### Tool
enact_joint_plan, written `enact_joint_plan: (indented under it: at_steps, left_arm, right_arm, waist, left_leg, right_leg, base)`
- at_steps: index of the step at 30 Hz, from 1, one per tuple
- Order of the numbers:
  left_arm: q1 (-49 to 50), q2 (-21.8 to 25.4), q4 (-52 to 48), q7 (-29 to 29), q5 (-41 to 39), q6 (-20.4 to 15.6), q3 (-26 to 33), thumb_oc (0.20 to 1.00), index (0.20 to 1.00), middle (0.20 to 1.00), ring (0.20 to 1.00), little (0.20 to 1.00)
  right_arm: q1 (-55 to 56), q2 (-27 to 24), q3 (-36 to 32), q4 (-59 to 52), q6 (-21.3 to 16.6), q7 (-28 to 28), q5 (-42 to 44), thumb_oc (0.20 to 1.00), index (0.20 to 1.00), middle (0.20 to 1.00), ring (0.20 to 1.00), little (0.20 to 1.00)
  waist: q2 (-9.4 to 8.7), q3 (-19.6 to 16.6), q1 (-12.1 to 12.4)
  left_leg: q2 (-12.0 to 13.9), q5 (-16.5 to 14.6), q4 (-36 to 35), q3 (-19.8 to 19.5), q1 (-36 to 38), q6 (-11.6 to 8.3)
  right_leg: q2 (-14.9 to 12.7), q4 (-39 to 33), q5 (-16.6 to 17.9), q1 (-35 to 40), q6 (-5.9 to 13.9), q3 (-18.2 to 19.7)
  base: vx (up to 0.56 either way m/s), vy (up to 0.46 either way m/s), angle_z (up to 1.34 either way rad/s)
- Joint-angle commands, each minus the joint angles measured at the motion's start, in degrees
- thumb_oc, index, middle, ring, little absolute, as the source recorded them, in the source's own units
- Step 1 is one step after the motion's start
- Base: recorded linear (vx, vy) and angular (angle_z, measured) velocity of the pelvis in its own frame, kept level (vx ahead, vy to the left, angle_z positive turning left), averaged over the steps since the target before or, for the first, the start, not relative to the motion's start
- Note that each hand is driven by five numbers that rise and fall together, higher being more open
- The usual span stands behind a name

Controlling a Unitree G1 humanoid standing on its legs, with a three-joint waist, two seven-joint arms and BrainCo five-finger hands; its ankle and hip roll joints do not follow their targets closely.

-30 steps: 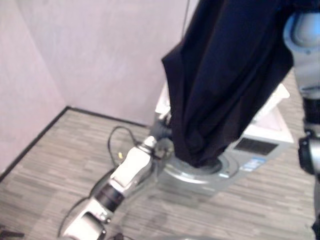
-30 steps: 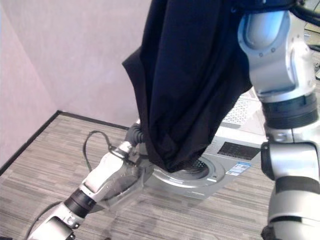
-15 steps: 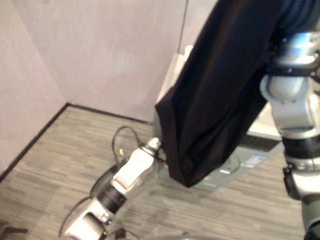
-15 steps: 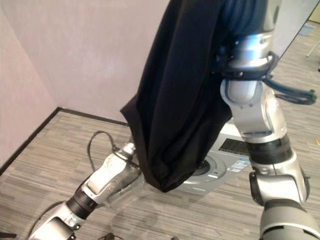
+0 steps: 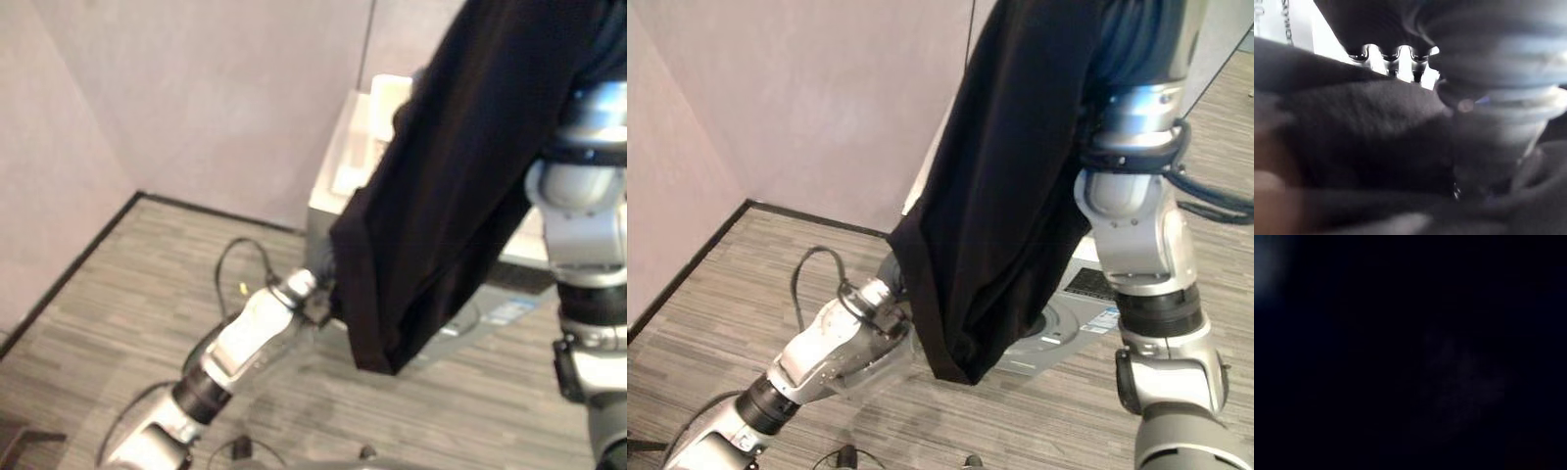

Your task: Grab the laundry basket,head to the washer,open it,put in the laundry and shut it.

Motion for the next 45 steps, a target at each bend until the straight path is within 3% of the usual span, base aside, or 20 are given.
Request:
enact_joint_plan:
  at_steps: [1, 4, 6, 10, 13, 23, 34, 45]
  left_arm:
    - [4.5, 3.5, -4.3, -4.8, -1.2, -1.7, 3.3, 1.000, 1.000, 1.000, 1.000, 1.000]
    - [13.0, 8.5, -8.3, -7.1, -1.7, -1.1, 9.6, 1.000, 1.000, 1.000, 1.000, 1.000]
    - [21.4, 12.3, -12.0, -8.1, -0.5, -1.3, 17.3, 1.000, 1.000, 1.000, 1.000, 1.000]
    - [29.4, 13.2, -15.6, -8.5, 0.9, -2.0, 25.4, 1.000, 1.000, 1.000, 1.000, 1.000]
    - [31.2, 11.8, -16.4, -8.2, 3.6, -2.1, 27.0, 1.000, 1.000, 1.000, 1.000, 1.000]
    - [25.0, 7.7, -11.2, -6.7, 12.1, -2.2, 22.0, 1.000, 1.000, 1.000, 1.000, 1.000]
    - [20.1, 7.4, -11.2, -7.5, 11.9, -0.8, 16.3, 1.000, 1.000, 1.000, 1.000, 1.000]
    - [17.6, 6.1, -6.7, -5.7, 16.9, -1.9, 14.3, 1.000, 1.000, 1.000, 1.000, 1.000]
  right_arm:
    - [-9.9, -8.7, -2.1, 1.4, 0.0, -0.3, 3.8, 0.200, 0.200, 0.200, 0.200, 0.200]
    - [-11.0, -11.1, -1.2, 2.7, -0.3, 1.0, 4.9, 0.200, 0.200, 0.200, 0.200, 0.200]
    - [-9.7, -12.8, -1.9, 2.3, -0.8, 2.8, 5.6, 0.200, 0.200, 0.200, 0.200, 0.200]
    - [-6.8, -13.3, -3.3, 1.5, -1.5, 4.7, 6.1, 0.200, 0.200, 0.200, 0.200, 0.200]
    - [-4.0, -12.5, -5.4, 0.9, -1.6, 5.6, 6.5, 0.200, 0.200, 0.200, 0.200, 0.200]
    - [-1.1, -9.5, -8.5, -1.5, -1.3, 5.6, 5.7, 0.200, 0.200, 0.200, 0.200, 0.200]
    - [-2.4, -7.7, -7.7, -0.4, -1.3, 3.4, 6.6, 0.200, 0.200, 0.200, 0.200, 0.200]
    - [1.3, -1.7, -7.5, 0.1, -1.2, 3.6, 7.1, 0.200, 0.200, 0.200, 0.200, 0.200]
  waist:
    - [2.15, -4.2, 2.7]
    - [1.99, -5.0, 3.4]
    - [2.01, -5.3, 4.1]
    - [2.08, -5.7, 5.1]
    - [1.91, -5.8, 5.4]
    - [1.38, -5.4, 5.1]
    - [1.22, -3.8, 5.0]
    - [1.78, -3.8, 4.6]
  left_leg:
    - [-0.3, -6.3, 2.4, 1.6, 4.3, 3.66]
    - [-0.2, -6.6, 2.2, 1.7, 4.8, 3.58]
    - [-0.1, -6.7, 2.4, 1.6, 5.0, 3.52]
    - [0.1, -6.7, 2.4, 1.6, 5.4, 3.41]
    - [0.2, -6.5, 2.1, 1.2, 5.3, 3.23]
    - [0.5, -6.2, 1.5, 0.4, 5.8, 2.68]
    - [1.2, -5.9, 1.7, 0.0, 5.7, 2.39]
    - [1.3, -5.6, 1.1, -0.5, 6.0, 2.54]
  right_leg:
    - [2.7, 0.7, -3.2, 1.4, -0.82, -0.6]
    - [2.9, 0.5, -3.4, 1.7, -0.74, -0.5]
    - [2.9, 0.4, -3.5, 1.9, -0.84, -0.7]
    - [3.0, 0.3, -3.5, 2.5, -0.89, -1.1]
    - [3.0, 0.2, -3.8, 2.8, -1.01, -1.6]
    - [3.5, 0.2, -4.5, 4.0, -1.53, -2.6]
    - [4.4, 0.1, -4.9, 4.1, -1.91, -2.5]
    - [4.8, 0.0, -4.9, 4.2, -2.17, -1.7]
  base:
    - [0.00, 0.000, 0.00]
    - [0.01, 0.009, -0.02]
    - [0.00, 0.000, 0.00]
    - [0.00, 0.000, 0.00]
    - [0.00, -0.025, 0.10]
    - [0.01, -0.028, 0.05]
    - [-0.01, -0.024, 0.02]
    - [0.00, -0.003, 0.00]
